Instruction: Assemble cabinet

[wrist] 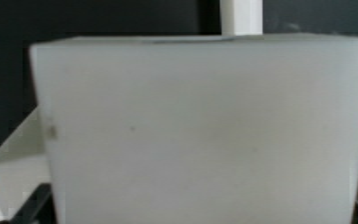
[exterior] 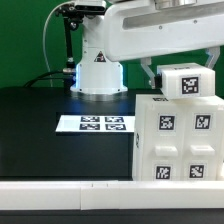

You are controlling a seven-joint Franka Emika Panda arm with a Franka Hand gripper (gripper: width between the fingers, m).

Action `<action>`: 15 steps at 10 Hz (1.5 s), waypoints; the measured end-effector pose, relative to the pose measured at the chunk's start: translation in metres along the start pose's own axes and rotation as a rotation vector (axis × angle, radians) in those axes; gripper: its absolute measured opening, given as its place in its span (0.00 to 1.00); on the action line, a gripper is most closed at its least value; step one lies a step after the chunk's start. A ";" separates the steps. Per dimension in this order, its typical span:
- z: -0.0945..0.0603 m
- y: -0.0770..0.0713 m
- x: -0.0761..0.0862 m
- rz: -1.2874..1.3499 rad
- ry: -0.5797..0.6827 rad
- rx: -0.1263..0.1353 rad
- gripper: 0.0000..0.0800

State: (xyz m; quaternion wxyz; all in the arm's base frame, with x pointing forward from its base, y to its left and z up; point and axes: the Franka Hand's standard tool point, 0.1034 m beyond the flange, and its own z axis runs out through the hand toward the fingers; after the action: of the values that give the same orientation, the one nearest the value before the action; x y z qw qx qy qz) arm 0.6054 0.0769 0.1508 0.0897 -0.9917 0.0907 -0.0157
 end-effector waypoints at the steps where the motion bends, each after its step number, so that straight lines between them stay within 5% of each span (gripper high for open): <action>1: 0.000 0.001 0.000 0.085 0.014 0.000 0.70; 4: 0.003 -0.011 -0.007 0.550 0.029 0.011 0.70; 5: 0.004 -0.010 -0.005 0.649 0.021 0.042 0.70; 12: 0.004 -0.013 -0.006 1.275 -0.025 0.089 0.70; 15: 0.006 -0.015 -0.001 1.666 -0.056 0.167 0.70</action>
Offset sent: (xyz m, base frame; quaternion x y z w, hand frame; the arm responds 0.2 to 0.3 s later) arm -0.0143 0.0131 -0.0118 -0.0361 -0.0151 0.3695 0.9284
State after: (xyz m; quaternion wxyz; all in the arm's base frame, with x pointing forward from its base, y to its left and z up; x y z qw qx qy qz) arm 0.6075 0.0921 0.1479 0.1476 -0.5905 0.7900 0.0737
